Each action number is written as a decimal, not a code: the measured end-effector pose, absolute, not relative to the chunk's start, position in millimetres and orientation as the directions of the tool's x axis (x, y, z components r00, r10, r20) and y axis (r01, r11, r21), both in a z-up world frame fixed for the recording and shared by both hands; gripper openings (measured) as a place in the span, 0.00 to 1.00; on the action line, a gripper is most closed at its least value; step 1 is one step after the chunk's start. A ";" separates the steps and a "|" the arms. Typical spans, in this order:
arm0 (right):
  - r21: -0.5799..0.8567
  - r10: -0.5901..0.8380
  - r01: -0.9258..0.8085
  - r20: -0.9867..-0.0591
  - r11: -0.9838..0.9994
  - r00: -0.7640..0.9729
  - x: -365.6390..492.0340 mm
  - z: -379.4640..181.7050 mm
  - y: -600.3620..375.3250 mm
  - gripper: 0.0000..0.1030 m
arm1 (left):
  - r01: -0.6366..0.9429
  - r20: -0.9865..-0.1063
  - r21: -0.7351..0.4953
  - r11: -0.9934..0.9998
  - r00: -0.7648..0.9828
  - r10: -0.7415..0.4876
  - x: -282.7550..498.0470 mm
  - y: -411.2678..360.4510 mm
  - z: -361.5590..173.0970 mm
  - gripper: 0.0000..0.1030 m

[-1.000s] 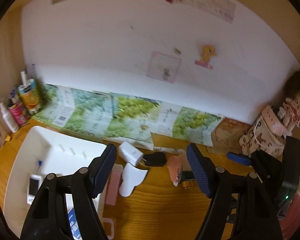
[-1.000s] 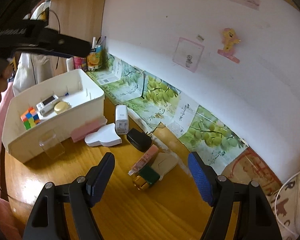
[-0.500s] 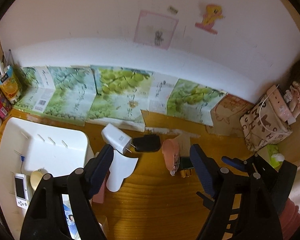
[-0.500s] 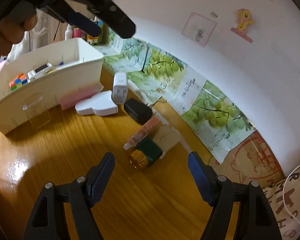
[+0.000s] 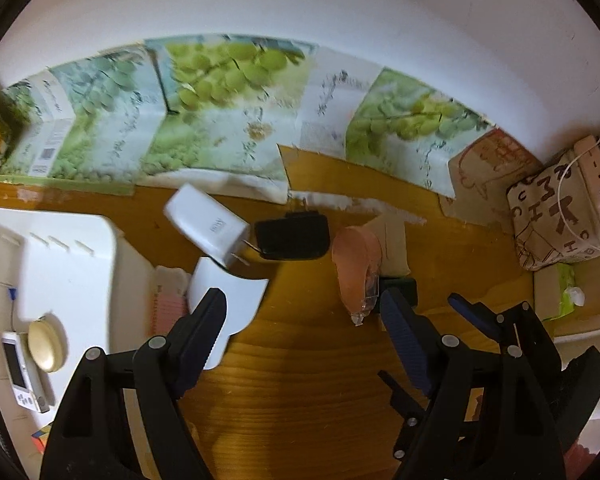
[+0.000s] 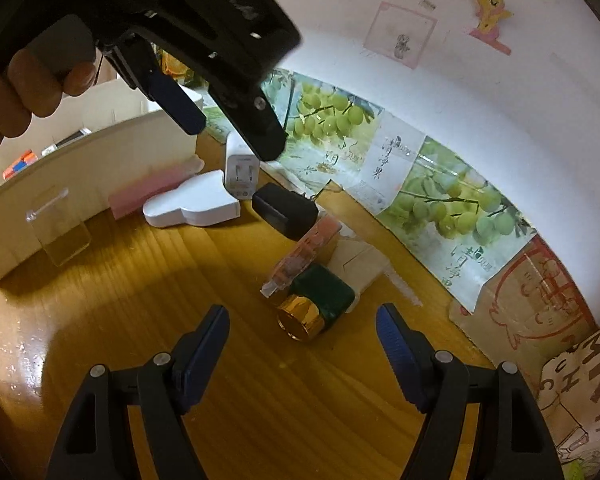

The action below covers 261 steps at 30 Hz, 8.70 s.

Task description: Organize rigid objects

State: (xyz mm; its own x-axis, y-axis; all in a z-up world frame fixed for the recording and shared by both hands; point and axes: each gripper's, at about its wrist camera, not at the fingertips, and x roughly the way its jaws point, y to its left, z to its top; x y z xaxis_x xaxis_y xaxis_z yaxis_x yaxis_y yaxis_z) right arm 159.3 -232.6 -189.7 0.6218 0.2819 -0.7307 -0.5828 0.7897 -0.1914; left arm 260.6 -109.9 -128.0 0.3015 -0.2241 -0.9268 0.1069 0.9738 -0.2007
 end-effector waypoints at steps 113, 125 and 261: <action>0.009 0.333 -0.546 -0.801 0.838 0.497 79.5 -143.6 -235.0 0.50 | 0.005 -0.891 -0.359 0.933 0.294 -0.345 142.9 -43.9 -90.7 0.17; 0.017 0.349 -0.539 -0.779 0.842 0.520 50.7 -119.9 -212.3 0.50 | -0.019 -0.866 -0.364 0.931 0.376 -0.331 118.3 4.8 -63.5 0.17; 0.098 0.214 -0.296 -0.897 0.950 0.388 -1.7 -199.4 -199.4 0.55 | 0.221 -0.976 -0.032 0.975 0.205 -0.079 192.7 -36.4 -91.6 0.77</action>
